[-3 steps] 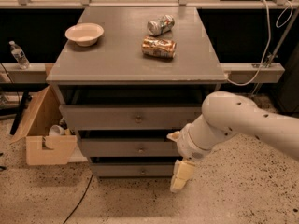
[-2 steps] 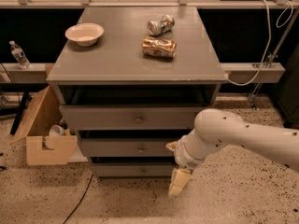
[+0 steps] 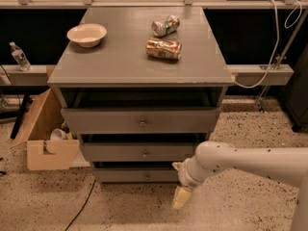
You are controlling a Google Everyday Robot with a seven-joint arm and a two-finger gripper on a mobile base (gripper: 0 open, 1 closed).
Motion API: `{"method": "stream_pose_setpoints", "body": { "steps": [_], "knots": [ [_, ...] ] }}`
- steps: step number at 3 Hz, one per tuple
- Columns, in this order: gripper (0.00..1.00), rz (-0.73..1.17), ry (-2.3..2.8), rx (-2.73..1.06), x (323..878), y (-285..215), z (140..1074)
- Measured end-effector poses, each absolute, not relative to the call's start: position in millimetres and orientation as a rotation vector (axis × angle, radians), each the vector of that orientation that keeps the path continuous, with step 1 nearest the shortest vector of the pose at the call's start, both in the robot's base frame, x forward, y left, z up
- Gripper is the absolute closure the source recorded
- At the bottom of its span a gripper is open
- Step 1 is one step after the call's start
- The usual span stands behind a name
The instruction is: Open bottom drawer
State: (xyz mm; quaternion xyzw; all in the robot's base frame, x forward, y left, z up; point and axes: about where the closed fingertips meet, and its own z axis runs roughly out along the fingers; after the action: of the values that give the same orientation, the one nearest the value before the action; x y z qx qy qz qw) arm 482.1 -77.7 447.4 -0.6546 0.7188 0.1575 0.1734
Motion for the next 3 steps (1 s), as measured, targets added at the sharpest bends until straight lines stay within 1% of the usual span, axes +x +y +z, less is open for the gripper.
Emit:
{"method": "stream_pose_setpoints", "body": {
  "steps": [1,2,3],
  "knots": [
    [0.0,0.447,2.038,-1.856,482,-78,447],
    [0.0,0.462,2.011,-1.873,497,-75,412],
    [0.0,0.438,1.988,-1.916,511,-72,368]
  ]
}}
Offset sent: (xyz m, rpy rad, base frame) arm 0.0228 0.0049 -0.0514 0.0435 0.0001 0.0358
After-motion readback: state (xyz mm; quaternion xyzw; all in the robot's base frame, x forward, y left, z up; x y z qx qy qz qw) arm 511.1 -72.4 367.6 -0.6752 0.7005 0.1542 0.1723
